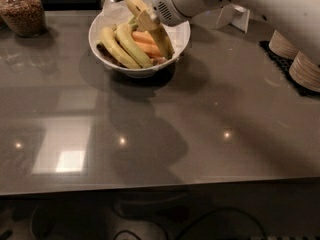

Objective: Pick banana from white bowl

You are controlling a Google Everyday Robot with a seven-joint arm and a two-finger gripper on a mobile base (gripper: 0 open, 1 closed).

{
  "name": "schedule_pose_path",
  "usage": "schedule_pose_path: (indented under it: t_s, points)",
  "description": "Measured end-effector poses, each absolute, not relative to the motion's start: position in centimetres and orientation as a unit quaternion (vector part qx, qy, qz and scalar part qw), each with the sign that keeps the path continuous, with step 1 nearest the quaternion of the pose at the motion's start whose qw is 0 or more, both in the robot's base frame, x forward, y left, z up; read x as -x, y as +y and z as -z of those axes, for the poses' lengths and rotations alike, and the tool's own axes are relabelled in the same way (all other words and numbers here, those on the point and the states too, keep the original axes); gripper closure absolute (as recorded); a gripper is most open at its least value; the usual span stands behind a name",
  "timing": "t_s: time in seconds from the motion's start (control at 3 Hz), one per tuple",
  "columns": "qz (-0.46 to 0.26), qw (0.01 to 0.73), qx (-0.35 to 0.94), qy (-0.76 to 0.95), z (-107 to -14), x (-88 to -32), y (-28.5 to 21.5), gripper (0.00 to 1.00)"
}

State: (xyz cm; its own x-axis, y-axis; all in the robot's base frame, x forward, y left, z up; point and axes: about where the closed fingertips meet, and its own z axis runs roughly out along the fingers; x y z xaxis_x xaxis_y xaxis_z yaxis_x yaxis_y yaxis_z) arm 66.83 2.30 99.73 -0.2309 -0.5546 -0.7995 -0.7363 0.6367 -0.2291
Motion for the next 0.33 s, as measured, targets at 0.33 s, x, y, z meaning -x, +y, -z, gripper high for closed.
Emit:
schedule_pose_path:
  t_s: [0.33]
  points:
    - [-0.125,0.462,0.446,0.756,-100.12,-63.86,0.25,1.0]
